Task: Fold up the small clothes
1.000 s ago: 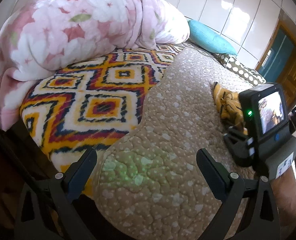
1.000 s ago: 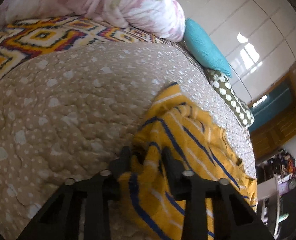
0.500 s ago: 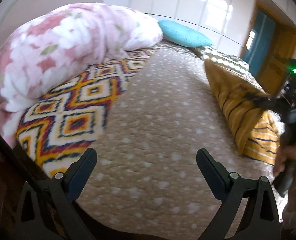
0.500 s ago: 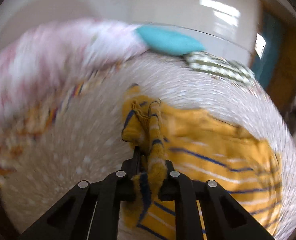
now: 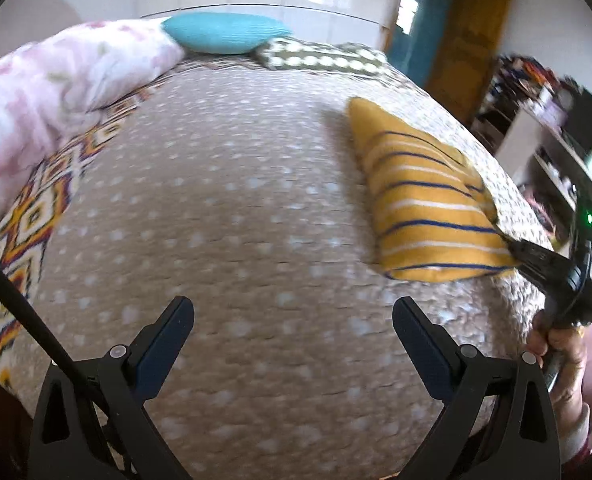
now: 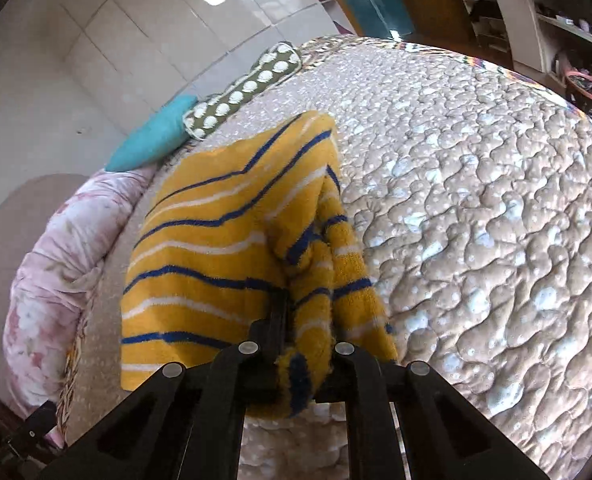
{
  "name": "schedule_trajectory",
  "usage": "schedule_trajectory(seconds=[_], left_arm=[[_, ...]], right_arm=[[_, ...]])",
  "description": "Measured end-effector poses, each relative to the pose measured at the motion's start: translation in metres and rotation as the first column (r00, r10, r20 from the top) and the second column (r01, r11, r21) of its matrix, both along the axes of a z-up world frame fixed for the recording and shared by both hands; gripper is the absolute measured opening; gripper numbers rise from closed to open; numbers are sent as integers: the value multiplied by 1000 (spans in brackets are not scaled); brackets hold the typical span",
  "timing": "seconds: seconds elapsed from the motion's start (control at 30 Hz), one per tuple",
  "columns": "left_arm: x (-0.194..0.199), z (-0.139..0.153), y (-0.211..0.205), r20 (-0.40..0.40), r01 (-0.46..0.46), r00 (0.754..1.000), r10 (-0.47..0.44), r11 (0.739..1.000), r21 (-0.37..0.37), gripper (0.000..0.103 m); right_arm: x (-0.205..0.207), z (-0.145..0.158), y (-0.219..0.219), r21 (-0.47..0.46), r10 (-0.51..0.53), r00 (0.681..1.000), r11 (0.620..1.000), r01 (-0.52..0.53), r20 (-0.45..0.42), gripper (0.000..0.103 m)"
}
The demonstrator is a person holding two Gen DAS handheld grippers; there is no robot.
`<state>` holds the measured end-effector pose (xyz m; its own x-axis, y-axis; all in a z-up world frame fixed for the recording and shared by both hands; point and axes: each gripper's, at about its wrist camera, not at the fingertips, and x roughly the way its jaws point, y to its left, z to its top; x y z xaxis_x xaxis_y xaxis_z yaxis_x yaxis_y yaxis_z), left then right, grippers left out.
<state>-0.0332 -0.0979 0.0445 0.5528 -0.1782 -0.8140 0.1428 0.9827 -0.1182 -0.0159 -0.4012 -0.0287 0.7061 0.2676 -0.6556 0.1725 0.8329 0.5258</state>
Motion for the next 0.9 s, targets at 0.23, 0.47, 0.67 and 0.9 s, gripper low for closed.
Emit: schedule_trajectory(seconds=[0.23, 0.47, 0.67, 0.9], left_arm=[[34, 5, -56, 76, 129, 988, -132, 991, 35, 99], [95, -23, -96, 43, 162, 986, -163, 986, 32, 99], [115, -75, -114, -63, 169, 984, -167, 985, 23, 99], [105, -65, -100, -48, 129, 990, -131, 991, -34, 101]], right_arm=[[-2, -14, -3, 39, 21, 999, 999, -22, 34, 9], [-31, -5, -33, 65, -48, 996, 997, 43, 71, 26], [-24, 37, -52, 23, -80, 984, 997, 77, 161, 30], [72, 32, -20, 10, 79, 993, 997, -80, 91, 30]])
